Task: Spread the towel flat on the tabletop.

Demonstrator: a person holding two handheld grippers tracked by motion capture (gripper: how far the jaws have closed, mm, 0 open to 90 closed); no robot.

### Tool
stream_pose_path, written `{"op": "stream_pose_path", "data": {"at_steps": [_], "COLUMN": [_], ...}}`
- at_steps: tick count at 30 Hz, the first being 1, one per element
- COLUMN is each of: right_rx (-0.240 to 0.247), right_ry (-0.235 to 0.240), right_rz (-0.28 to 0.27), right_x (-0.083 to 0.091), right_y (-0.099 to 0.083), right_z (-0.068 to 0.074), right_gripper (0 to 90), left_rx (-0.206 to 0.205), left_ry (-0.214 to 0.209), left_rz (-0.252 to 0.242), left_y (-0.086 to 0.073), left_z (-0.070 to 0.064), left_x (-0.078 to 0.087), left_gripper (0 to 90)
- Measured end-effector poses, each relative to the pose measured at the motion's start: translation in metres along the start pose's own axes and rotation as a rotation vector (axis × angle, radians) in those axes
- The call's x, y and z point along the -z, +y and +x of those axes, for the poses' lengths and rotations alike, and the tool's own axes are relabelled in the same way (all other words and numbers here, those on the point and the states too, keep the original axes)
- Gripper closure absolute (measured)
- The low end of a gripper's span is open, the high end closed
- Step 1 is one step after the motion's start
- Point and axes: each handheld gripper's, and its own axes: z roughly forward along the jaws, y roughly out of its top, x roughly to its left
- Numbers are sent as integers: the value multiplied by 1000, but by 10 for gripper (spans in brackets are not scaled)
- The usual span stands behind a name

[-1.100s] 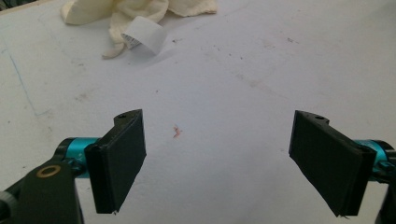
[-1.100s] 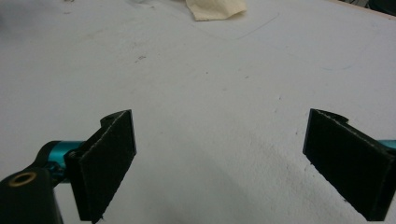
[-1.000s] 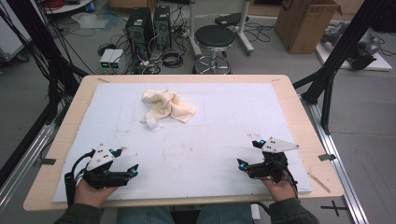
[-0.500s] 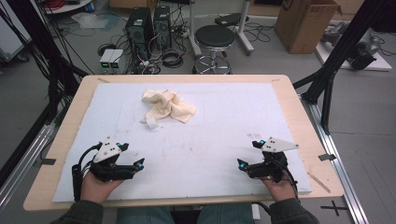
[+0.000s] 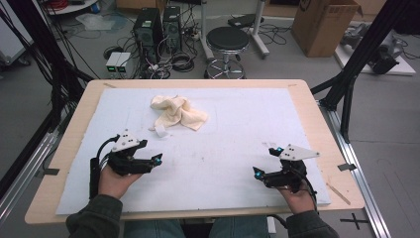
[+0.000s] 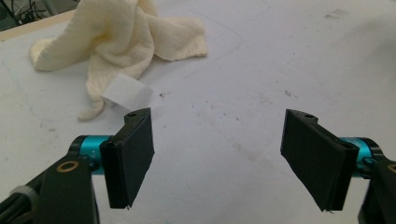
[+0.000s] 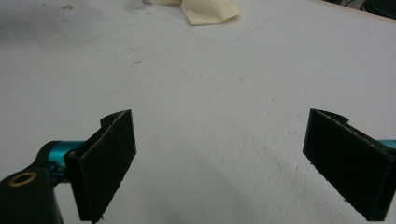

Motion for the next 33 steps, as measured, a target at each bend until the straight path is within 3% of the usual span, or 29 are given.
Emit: {"op": "stream_pose_path", "data": {"at_steps": [7, 15, 22, 26, 29, 33], "right_rx": [-2, 5, 0, 1, 1, -5], "right_ry": [10, 24, 29, 30, 30, 32], "right_rz": [-8, -11, -24, -23, -25, -27], "right_x": [-1, -4, -5, -5, -6, -7], "right_y": [1, 3, 4, 4, 4, 5], "right_z": [0, -1, -3, -3, -4, -5], "right_gripper": [87, 87, 88, 87, 88, 88], "left_rx": [57, 57, 63, 82, 97, 110], "left_ry": [-14, -3, 0, 3, 3, 15], "left_rz": [13, 6, 45, 50, 80, 73], "left_y": [14, 39, 58, 67, 76, 88], "left_z": [9, 17, 28, 34, 41, 48], "left_x": [-20, -42, -61, -72, -82, -96], "left_gripper": [281, 303, 318, 319, 325, 331]}}
